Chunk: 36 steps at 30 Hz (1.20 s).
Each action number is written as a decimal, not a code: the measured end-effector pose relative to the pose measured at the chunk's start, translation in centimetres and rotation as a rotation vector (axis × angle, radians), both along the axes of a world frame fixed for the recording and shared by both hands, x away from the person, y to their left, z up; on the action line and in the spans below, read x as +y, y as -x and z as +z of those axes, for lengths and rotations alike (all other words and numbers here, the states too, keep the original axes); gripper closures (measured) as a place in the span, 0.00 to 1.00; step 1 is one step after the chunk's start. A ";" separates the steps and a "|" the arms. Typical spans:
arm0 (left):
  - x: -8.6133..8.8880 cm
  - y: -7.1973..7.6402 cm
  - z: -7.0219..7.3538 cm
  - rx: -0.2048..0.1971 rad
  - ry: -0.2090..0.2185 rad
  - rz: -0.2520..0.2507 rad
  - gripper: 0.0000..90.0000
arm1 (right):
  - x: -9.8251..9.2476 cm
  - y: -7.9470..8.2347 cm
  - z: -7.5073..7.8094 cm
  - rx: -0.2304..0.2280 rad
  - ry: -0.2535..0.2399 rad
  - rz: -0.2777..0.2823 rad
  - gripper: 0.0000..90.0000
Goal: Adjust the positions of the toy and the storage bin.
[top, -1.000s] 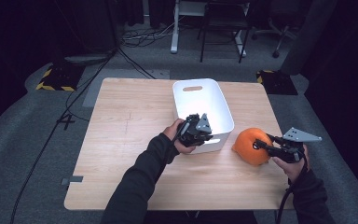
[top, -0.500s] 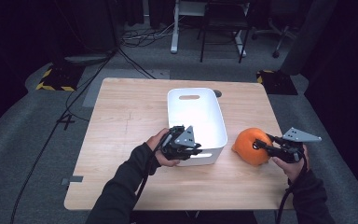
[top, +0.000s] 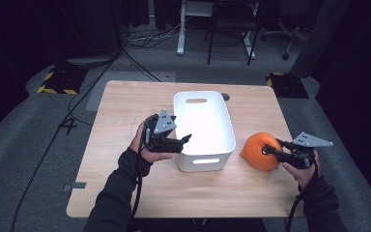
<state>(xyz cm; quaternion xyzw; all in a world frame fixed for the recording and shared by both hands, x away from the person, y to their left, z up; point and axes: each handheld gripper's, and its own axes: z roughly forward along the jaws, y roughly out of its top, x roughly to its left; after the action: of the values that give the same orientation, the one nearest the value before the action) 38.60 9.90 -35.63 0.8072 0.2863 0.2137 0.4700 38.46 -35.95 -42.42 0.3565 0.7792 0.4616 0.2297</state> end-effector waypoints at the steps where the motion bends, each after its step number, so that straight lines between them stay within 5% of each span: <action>1: 0.0 0.0 0.0 0.000 0.000 0.000 0.22 | 0.0 0.0 0.0 0.000 0.000 0.000 0.64; 7: 0.1 -3.0 -1.3 0.058 0.038 0.128 0.19 | 0.1 0.0 0.0 0.001 0.000 0.000 0.64; 10: -0.9 -5.3 -2.3 0.133 0.043 0.201 0.20 | 0.0 -0.1 -0.1 0.002 -0.003 0.001 0.64; 18: -2.4 -7.7 -4.0 0.228 0.018 0.180 0.22 | -0.1 0.0 -0.1 0.003 -0.016 -0.001 0.64; 21: -2.9 -7.9 -4.1 0.226 0.019 0.162 0.23 | -0.1 0.0 -0.1 0.001 -0.012 0.001 0.64; 25: -4.2 -8.6 -4.2 0.225 -0.039 0.113 0.24 | 0.0 0.0 -0.1 -0.001 -0.002 0.003 0.64; 36: -4.8 -9.7 -4.0 0.206 -0.069 0.066 0.32 | 0.0 0.0 -0.1 0.003 -0.012 0.001 0.64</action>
<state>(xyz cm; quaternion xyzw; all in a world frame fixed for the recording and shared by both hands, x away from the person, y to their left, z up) 48.26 5.13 -39.60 0.8308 0.3519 0.1546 0.4026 38.47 -35.95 -42.50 0.3583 0.7768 0.4659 0.2262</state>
